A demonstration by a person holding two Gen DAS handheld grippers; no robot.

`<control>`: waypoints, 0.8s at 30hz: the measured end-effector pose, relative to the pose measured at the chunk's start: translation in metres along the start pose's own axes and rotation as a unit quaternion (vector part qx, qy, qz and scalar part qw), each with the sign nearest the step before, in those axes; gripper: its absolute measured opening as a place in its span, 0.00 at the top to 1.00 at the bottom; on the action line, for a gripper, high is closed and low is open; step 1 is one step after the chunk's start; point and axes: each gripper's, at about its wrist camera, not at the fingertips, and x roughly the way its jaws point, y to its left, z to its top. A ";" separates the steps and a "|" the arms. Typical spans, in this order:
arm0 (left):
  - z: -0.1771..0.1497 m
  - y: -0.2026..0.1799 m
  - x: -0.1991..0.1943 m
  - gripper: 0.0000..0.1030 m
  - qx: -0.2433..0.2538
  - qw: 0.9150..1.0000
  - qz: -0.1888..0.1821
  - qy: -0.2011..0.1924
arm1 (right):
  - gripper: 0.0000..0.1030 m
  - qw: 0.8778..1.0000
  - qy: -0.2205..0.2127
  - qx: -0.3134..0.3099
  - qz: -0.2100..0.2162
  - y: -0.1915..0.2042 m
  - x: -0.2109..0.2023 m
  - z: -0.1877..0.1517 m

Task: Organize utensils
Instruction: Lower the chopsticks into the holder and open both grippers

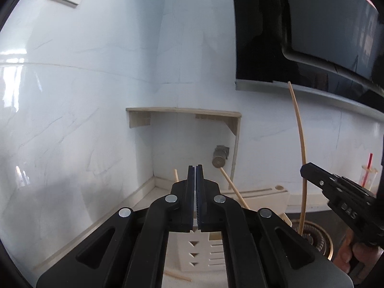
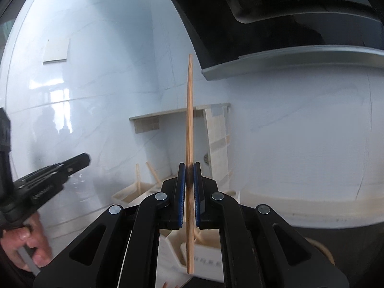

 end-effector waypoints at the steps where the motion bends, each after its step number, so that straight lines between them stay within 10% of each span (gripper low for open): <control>1: -0.001 0.001 0.000 0.99 -0.003 1.000 0.000 -0.002 | 0.93 1.000 -0.002 -0.002 -0.007 -0.002 0.006 0.001; 24: -0.023 0.006 0.011 0.95 0.008 0.999 0.017 -0.030 | 0.93 0.999 -0.005 -0.035 -0.039 -0.008 0.051 -0.025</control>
